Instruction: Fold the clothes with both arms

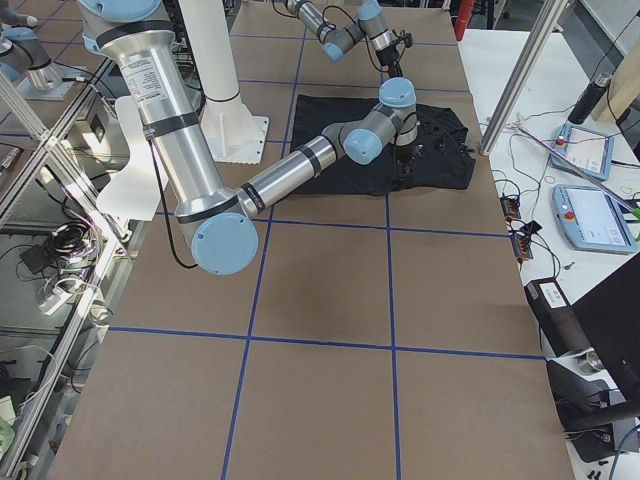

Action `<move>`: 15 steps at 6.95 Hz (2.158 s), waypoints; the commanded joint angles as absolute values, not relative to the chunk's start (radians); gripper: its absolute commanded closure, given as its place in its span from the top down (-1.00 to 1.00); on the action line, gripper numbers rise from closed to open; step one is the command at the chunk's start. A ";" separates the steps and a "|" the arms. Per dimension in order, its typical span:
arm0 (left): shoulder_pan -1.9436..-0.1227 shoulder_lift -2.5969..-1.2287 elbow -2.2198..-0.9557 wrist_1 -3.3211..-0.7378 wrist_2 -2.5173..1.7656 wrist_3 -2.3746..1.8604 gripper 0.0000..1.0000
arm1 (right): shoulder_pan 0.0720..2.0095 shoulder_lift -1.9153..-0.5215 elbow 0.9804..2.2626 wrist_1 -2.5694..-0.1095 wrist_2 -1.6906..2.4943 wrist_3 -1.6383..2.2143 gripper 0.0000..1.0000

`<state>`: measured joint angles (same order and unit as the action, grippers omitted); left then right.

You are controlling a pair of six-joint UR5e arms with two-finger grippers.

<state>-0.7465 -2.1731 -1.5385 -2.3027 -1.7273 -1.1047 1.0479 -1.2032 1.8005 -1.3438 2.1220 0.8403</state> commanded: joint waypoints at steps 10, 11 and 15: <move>-0.323 -1.530 -2.029 -2.309 -1.597 -1.273 1.00 | 0.347 -1.618 2.299 -1.342 1.553 1.382 1.00; -0.278 -1.510 -2.026 -2.304 -1.553 -1.311 1.00 | 0.336 -1.620 2.299 -1.342 1.542 1.388 1.00; -0.238 -1.511 -1.996 -2.301 -1.545 -1.315 0.67 | 0.334 -1.620 2.301 -1.335 1.540 1.391 1.00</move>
